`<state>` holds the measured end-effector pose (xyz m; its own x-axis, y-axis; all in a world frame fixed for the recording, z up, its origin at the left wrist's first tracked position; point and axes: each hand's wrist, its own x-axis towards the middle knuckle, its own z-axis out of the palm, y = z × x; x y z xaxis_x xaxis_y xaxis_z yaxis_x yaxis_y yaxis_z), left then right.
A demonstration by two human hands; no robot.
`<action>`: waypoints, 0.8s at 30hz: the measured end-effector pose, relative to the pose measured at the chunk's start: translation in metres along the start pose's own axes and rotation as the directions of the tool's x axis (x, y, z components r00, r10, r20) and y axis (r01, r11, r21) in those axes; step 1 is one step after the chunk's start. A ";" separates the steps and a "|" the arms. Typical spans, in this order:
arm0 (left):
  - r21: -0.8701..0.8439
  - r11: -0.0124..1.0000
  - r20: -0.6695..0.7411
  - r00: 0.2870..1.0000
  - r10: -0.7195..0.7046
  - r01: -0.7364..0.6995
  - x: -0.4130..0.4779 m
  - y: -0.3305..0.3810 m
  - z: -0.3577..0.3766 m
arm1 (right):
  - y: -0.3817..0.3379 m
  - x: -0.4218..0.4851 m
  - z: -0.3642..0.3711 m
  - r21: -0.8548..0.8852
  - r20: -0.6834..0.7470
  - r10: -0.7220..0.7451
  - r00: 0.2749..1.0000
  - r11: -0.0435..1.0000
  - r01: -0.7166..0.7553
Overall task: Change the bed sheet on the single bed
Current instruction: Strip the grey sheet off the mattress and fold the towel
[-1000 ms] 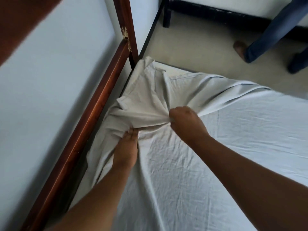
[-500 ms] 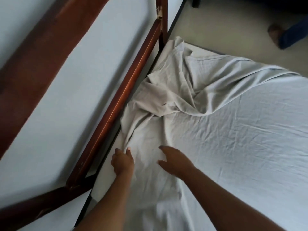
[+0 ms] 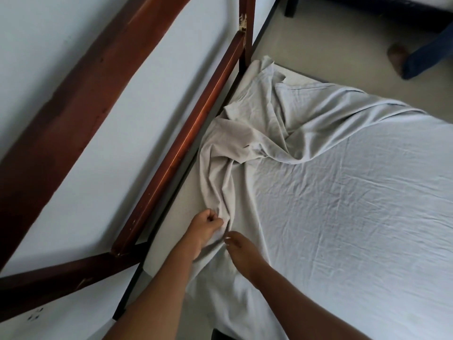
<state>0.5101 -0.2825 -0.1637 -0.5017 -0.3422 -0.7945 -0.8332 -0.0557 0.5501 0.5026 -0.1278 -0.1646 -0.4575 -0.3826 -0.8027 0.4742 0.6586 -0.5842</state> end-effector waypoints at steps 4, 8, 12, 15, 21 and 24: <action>-0.145 0.985 -0.018 0.995 0.096 -0.098 -0.029 0.019 0.008 | -0.011 -0.024 0.000 0.195 -0.099 -0.002 0.995 0.981 0.021; -0.428 0.900 -0.048 0.992 -0.117 0.085 -0.052 0.041 0.014 | -0.025 -0.045 -0.012 0.238 -0.253 0.045 0.966 0.971 0.017; -0.511 0.800 0.138 0.949 -0.284 0.314 -0.089 0.066 0.015 | -0.035 -0.071 -0.026 0.359 -0.229 0.004 0.973 0.930 0.081; -0.278 0.952 0.006 0.991 -0.134 0.131 -0.108 0.074 0.033 | -0.034 -0.087 -0.032 0.292 -0.176 -0.047 0.983 0.951 0.098; -0.323 0.934 -0.119 0.986 0.120 -0.153 -0.144 0.088 0.054 | -0.028 -0.120 -0.068 0.154 -0.485 0.042 0.873 0.987 0.038; -0.364 0.914 -0.093 0.983 0.156 -0.180 -0.161 0.095 0.062 | -0.021 -0.134 -0.094 0.099 -0.538 0.071 0.840 0.995 -0.021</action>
<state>0.4968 -0.1746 0.0004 -0.6018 -0.4327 -0.6713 -0.5867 -0.3308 0.7392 0.4828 -0.0294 -0.0337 -0.7550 0.0741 -0.6515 0.5561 0.5988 -0.5764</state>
